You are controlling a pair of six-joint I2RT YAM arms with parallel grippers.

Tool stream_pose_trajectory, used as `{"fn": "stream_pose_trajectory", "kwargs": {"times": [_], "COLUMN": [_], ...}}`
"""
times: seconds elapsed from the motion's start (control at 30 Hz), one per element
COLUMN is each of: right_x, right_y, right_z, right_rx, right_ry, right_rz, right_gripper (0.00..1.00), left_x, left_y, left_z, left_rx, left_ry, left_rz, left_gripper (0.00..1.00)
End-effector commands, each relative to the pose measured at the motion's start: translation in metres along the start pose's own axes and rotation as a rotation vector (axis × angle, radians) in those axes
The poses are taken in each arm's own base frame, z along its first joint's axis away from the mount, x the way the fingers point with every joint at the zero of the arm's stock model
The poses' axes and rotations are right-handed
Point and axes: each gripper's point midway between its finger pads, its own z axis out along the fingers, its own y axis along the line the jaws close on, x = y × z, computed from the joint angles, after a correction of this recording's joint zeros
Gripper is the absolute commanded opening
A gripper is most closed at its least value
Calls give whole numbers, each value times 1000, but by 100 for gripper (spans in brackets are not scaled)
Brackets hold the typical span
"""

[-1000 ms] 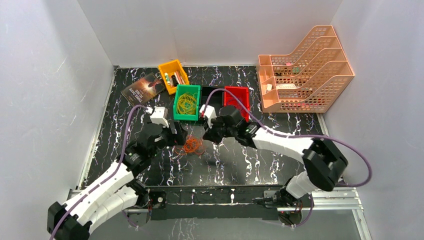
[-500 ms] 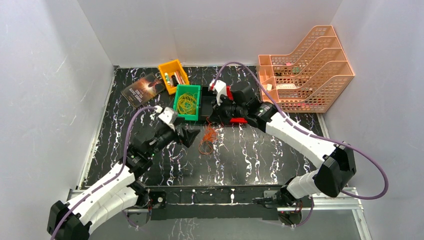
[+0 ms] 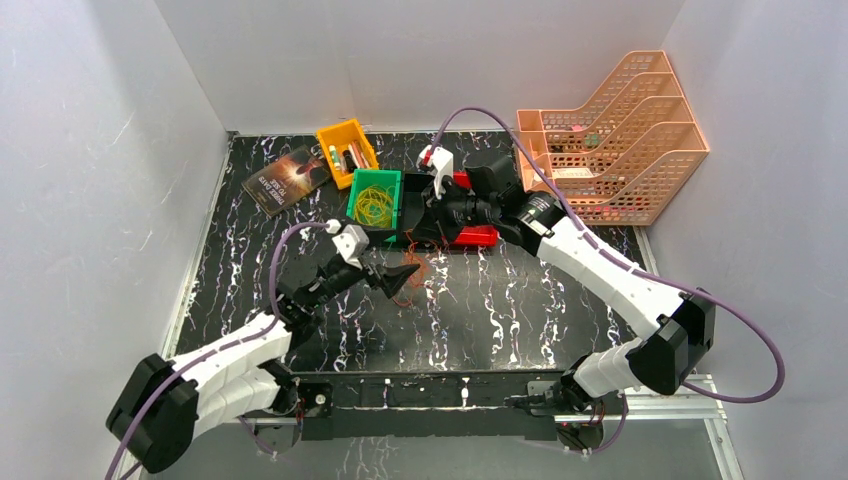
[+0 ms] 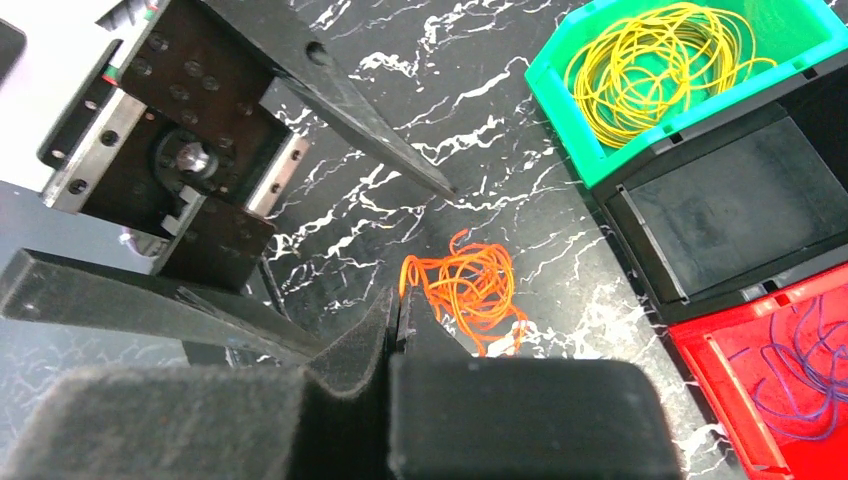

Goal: Untangle the cables

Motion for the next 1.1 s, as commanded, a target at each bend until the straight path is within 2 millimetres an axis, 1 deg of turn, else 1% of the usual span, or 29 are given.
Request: {"fn": "stream_pose_trajectory", "kwargs": {"times": [0.0,0.1,0.2,0.27,0.33,0.37,0.43,0.5,0.6,0.63,0.73,0.77,0.83,0.93,1.07], "right_x": [-33,-39,-45,-48,-53,-56,-62,-69,-79,-84,-98,-102,-111,-125,-142], "right_y": [20,26,29,31,35,36,39,43,49,52,63,67,74,81,90], "right_z": [-13,-15,-16,-17,-19,-21,-26,-32,-42,-46,-60,-65,-78,-96,-124], "right_rx": [-66,-94,-104,-113,-123,-124,-129,-133,-141,-146,-171,-178,-186,-177,-146], "right_ry": [-76,-92,-112,-118,-129,-138,-161,-182,-210,-222,-265,-278,-311,-365,-441], "right_rz": [-3,-2,1,0,-5,-8,-12,-18,-30,-36,-63,-73,-100,-131,-178], "right_gripper": [0,0,0,0,0,0,0,0,0,0,0,0,0,0,0], "left_x": [-45,-44,-36,-25,-10,-2,15,26,45,50,67,73,84,95,104], "left_y": [-13,-21,-37,-46,-46,-42,-39,-36,-28,-26,-22,-21,-21,-20,-21], "left_z": [19,26,33,38,41,42,41,40,39,39,38,37,36,33,30], "left_rx": [106,159,252,295,282,258,236,215,165,153,129,125,118,103,104], "left_ry": [-148,-160,-137,-110,-80,-62,-26,0,43,57,98,112,141,168,192], "left_rz": [99,78,51,35,20,12,3,-12,-34,-38,-53,-61,-80,-104,-116], "left_gripper": [94,94,92,89,85,82,69,60,51,46,20,14,11,11,12]}}
